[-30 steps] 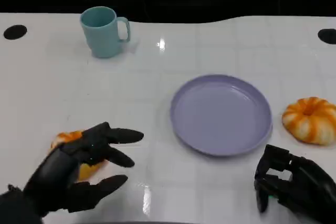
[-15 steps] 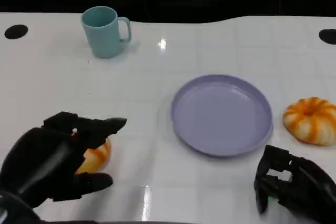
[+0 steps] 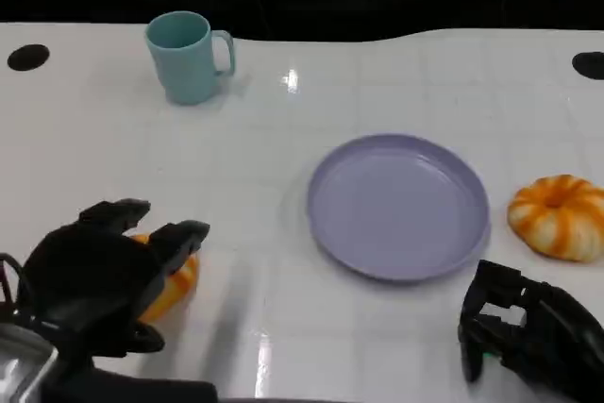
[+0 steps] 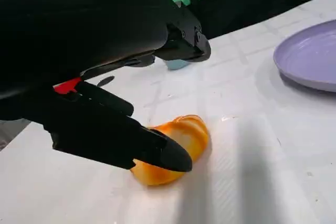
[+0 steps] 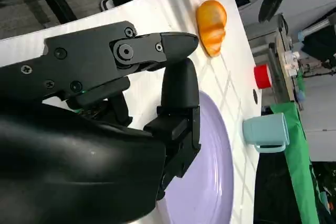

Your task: Grasp the bread from the table and place it into the plate.

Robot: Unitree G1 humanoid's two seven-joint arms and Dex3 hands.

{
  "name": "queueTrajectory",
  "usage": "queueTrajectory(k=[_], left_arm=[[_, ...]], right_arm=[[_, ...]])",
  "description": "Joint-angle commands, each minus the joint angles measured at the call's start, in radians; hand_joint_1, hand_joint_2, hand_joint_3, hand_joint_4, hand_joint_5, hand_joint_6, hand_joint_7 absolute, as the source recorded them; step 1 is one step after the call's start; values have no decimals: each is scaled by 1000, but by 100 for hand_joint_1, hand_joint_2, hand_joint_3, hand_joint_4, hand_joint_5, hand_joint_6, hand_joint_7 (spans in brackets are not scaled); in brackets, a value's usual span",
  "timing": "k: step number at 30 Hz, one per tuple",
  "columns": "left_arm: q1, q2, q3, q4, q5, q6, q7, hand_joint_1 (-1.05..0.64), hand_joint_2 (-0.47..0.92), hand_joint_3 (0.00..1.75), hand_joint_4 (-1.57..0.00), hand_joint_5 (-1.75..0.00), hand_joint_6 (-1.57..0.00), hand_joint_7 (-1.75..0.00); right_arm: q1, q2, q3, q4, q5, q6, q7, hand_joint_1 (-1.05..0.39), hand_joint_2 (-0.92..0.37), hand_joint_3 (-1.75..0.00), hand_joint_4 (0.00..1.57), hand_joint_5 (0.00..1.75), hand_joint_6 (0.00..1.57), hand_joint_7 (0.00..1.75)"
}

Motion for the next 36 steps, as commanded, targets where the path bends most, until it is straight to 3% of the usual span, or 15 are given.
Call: queueTrajectory(k=[1,10,20,36], left_arm=[[-25,30,-24,55,13,19,24,-55,81,0,-13,-2,-24,0],[-180,34,-115,321,15,61,57,-45,81,0,-11,0,-17,0],[-348,36,-235,545,3,133,8,-47,79,0,-6,0,-12,0],[-407,45,-307,716,-95,103,83,-40,83,2,-12,-3,-19,-2]], right_arm=[[13,-18,-7,-9,4,-13,-4,-60,-92,-23,71,175,61,164],[12,-20,-2,-15,-5,-3,-19,-60,-92,-23,70,175,61,162],[15,-19,-3,-19,8,18,-12,-60,-92,-20,70,175,62,160],[39,-16,-1,-68,13,36,-12,-59,-92,-22,71,175,62,162]])
